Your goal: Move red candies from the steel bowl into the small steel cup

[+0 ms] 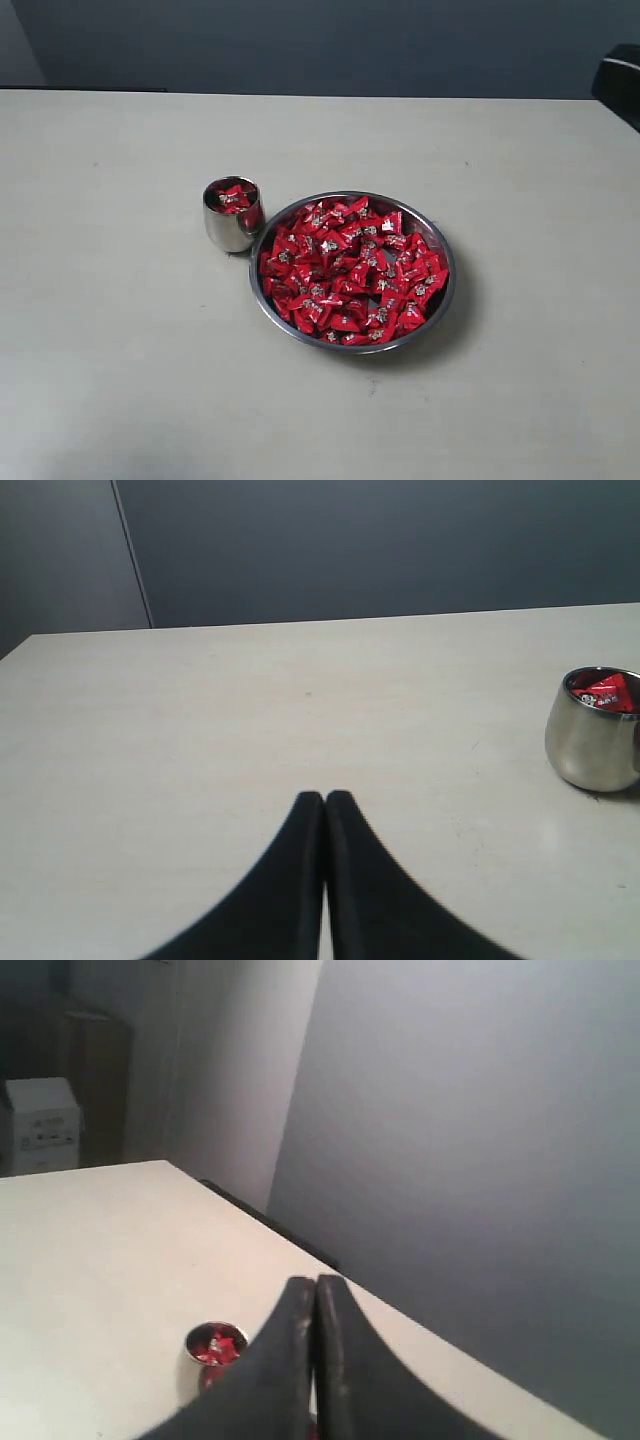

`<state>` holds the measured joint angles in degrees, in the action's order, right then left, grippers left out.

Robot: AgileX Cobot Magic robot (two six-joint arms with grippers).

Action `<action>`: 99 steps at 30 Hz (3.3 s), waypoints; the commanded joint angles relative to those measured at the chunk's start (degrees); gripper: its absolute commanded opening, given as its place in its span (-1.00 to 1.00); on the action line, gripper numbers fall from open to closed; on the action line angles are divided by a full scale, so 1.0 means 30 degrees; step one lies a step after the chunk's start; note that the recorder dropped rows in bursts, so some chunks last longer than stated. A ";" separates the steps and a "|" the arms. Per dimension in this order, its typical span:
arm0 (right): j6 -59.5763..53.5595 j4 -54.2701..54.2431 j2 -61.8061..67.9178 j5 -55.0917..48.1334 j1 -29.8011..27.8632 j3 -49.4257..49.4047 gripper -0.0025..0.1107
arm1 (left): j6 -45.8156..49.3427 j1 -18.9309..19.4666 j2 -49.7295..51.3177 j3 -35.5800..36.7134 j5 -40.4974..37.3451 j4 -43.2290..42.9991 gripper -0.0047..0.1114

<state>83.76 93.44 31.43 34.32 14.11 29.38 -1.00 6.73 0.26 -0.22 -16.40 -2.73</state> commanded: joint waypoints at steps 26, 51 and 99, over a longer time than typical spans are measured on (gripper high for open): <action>0.0827 0.0082 1.2218 -0.0696 -0.0471 -0.0080 -0.97 | -0.0038 0.0011 -0.0085 0.0073 0.0037 0.0053 -0.91; -0.7568 -0.5612 2.0366 -0.7022 0.5127 0.2640 -0.97 | -0.0038 0.0011 -0.0085 0.0073 0.0037 0.0053 -0.91; -0.1411 -0.4720 2.3559 -0.3213 0.5574 0.4400 -0.22 | -0.0038 0.0011 -0.0085 0.0073 0.0037 0.0053 -0.91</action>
<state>77.49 78.74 101.92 25.33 30.93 42.26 -1.00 6.73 0.26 -0.22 -16.40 -2.73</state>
